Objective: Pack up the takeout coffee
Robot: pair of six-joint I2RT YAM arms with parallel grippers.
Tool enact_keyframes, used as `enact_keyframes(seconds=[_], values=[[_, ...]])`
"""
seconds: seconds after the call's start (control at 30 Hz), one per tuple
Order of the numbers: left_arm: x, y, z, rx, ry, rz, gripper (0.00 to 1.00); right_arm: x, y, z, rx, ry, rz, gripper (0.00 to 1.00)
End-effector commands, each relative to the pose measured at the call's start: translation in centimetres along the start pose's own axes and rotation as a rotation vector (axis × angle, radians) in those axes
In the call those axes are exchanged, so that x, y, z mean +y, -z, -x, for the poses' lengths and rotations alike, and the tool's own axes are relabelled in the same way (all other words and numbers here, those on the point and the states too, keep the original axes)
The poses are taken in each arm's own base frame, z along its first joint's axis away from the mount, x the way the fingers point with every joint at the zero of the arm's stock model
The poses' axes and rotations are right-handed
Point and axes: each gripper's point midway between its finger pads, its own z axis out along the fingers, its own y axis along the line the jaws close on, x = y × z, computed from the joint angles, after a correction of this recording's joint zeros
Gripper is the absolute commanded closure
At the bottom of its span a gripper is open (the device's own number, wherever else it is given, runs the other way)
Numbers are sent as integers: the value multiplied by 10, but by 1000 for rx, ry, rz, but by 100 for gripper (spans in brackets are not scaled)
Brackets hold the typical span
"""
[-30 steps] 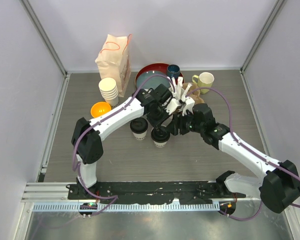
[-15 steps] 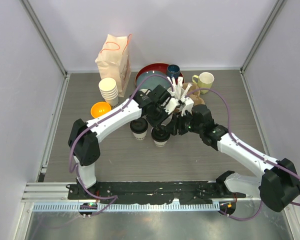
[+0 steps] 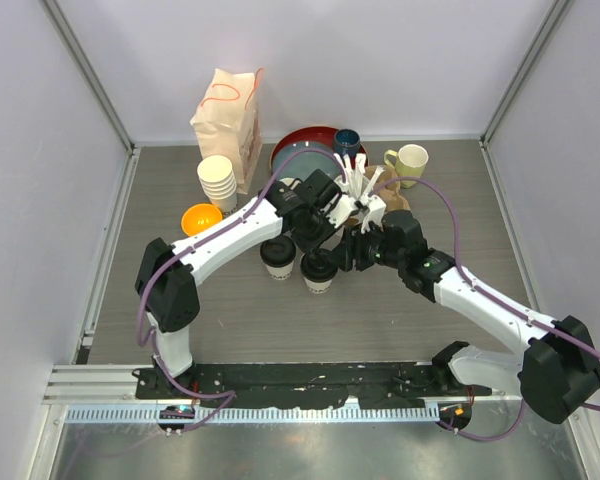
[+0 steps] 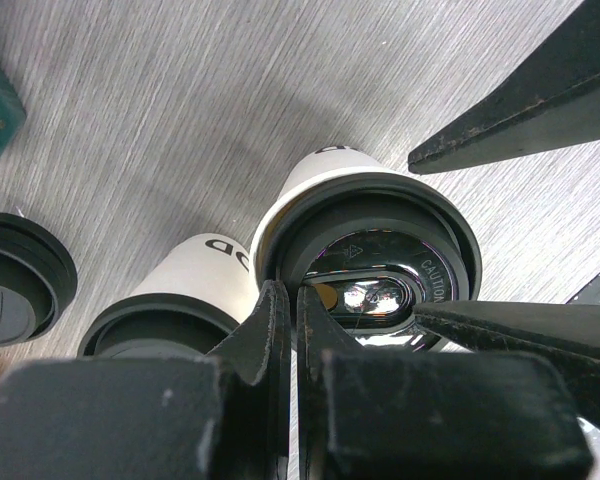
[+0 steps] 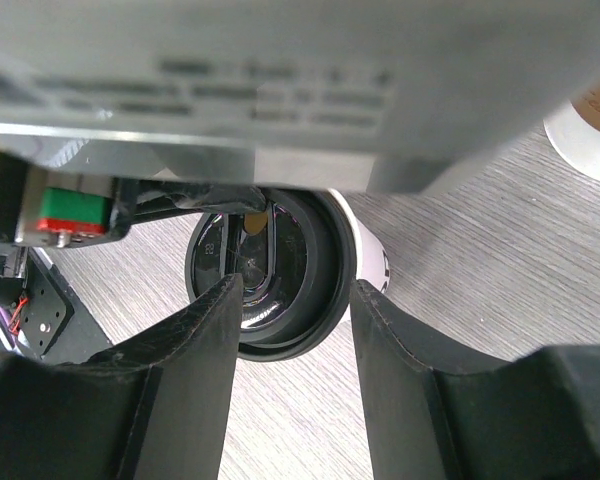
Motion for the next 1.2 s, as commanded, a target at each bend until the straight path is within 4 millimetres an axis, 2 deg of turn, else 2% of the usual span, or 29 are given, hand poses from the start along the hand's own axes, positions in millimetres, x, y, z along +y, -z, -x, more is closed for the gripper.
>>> enact_keyframes(seconds=[0.0, 0.17, 0.43, 0.9, 1.17], values=[[4, 25, 24, -112, -14, 31, 100, 5, -3, 3, -8, 8, 21, 48], [7, 23, 22, -100, -14, 48, 100, 8, -9, 2, -10, 11, 36, 48], [5, 38, 29, -135, -18, 42, 100, 11, -14, 2, -8, 15, 45, 48], [0, 25, 30, -122, -11, 1, 100, 7, -15, -5, 9, 14, 27, 47], [-4, 29, 36, -143, -4, -24, 100, 9, -14, -3, 2, 19, 29, 43]])
